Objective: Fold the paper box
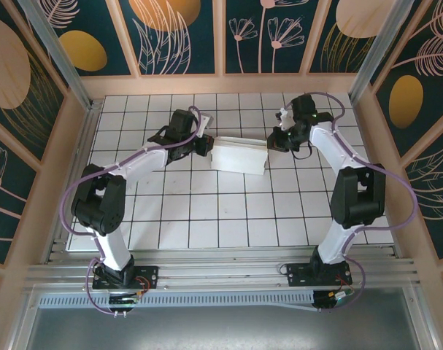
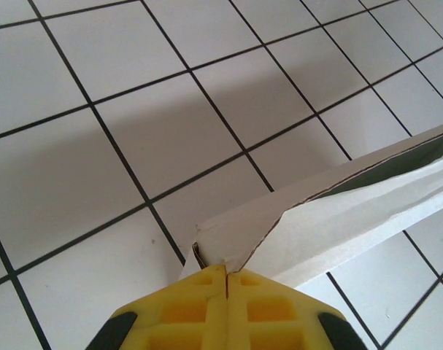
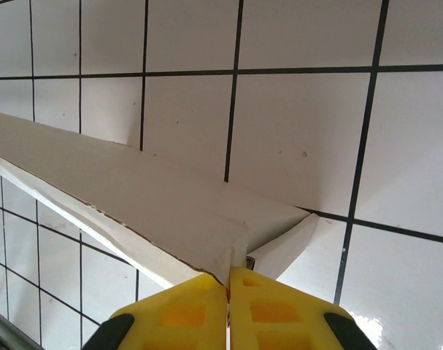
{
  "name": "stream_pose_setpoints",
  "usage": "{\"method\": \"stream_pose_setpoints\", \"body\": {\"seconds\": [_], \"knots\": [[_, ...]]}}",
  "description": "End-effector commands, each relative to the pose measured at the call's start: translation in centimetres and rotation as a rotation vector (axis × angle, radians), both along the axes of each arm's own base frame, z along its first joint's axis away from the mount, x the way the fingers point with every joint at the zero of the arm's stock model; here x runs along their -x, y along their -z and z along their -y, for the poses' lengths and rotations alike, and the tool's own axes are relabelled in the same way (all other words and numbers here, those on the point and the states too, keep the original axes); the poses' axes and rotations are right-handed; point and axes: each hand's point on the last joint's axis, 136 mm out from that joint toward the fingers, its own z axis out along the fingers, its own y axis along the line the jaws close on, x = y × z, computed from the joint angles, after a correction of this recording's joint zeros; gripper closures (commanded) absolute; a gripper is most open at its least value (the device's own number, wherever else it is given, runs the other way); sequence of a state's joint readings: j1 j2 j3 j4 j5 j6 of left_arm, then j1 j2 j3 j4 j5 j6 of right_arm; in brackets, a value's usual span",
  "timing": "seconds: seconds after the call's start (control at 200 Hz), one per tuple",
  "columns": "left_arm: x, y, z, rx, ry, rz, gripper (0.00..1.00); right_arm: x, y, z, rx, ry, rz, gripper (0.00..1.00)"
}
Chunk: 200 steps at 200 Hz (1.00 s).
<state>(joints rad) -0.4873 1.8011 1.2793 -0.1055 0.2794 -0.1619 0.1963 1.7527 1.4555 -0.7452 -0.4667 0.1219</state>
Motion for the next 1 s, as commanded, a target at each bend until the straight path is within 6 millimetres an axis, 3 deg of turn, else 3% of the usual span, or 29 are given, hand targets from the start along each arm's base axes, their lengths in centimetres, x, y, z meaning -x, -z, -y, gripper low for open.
{"method": "stream_pose_setpoints", "body": {"seconds": [0.0,0.305,0.691,0.906,0.996], "knots": [[4.5,4.5,0.9,-0.047,0.070,-0.171,1.00,1.2,-1.4,-0.7,-0.015,0.001,0.010,0.88],[4.8,5.1,0.6,-0.072,0.062,-0.171,1.00,2.0,-1.8,-0.2,0.005,0.015,0.024,0.77],[4.5,4.7,0.8,-0.069,0.067,-0.163,1.00,1.5,-4.5,1.4,0.086,0.047,0.103,0.66],[4.3,4.6,0.8,-0.071,0.067,-0.158,1.00,-0.9,-9.4,1.8,0.092,0.093,0.242,0.65],[4.4,4.7,0.8,-0.070,0.067,-0.160,1.00,-2.1,-9.6,1.1,0.063,0.094,0.260,0.74]]}}
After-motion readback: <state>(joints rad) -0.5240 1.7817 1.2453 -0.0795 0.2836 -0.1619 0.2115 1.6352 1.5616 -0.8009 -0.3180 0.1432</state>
